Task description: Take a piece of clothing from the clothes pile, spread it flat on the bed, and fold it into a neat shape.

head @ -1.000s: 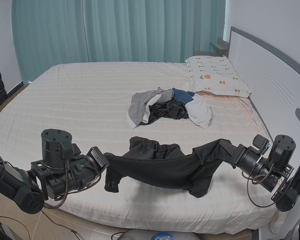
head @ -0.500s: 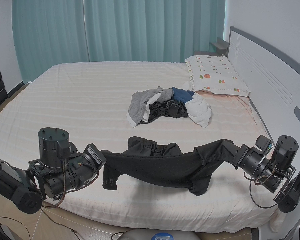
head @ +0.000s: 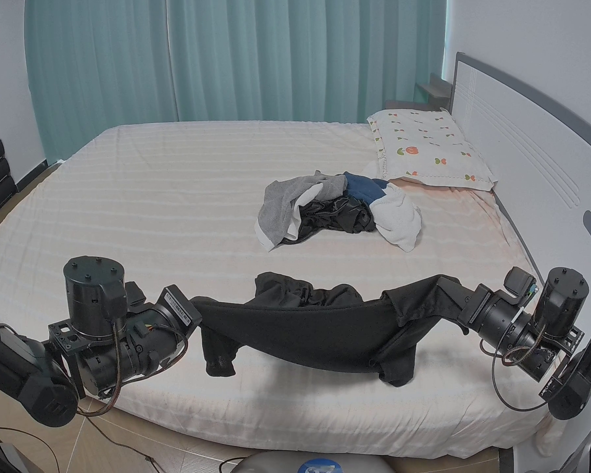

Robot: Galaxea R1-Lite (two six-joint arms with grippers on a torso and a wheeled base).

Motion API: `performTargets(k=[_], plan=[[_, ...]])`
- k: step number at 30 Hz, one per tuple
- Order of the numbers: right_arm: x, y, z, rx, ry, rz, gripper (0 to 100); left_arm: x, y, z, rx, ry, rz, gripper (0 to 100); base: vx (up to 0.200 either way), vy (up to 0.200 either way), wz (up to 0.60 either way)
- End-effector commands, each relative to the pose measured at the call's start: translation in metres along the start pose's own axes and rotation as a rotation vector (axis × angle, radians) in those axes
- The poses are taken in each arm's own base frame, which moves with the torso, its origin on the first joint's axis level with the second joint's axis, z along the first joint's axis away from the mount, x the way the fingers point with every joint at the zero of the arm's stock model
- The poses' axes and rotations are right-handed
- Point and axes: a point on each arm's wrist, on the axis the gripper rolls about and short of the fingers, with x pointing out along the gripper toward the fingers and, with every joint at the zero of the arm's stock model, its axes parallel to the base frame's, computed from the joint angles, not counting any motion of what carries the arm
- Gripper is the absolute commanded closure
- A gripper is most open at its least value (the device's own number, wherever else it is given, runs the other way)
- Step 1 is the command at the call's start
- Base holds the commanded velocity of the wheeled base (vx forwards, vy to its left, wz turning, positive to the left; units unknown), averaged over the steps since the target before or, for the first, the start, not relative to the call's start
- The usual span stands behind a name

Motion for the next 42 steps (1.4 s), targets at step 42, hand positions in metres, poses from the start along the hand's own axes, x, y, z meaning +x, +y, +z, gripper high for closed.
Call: performTargets(k=[42], plan=[[0.022,0.011,0.011,0.008,-0.213,-0.111,100,-0.019,-0.016,0.007,0.020,-0.027,0.031,100,0.000,0.200,0.00]])
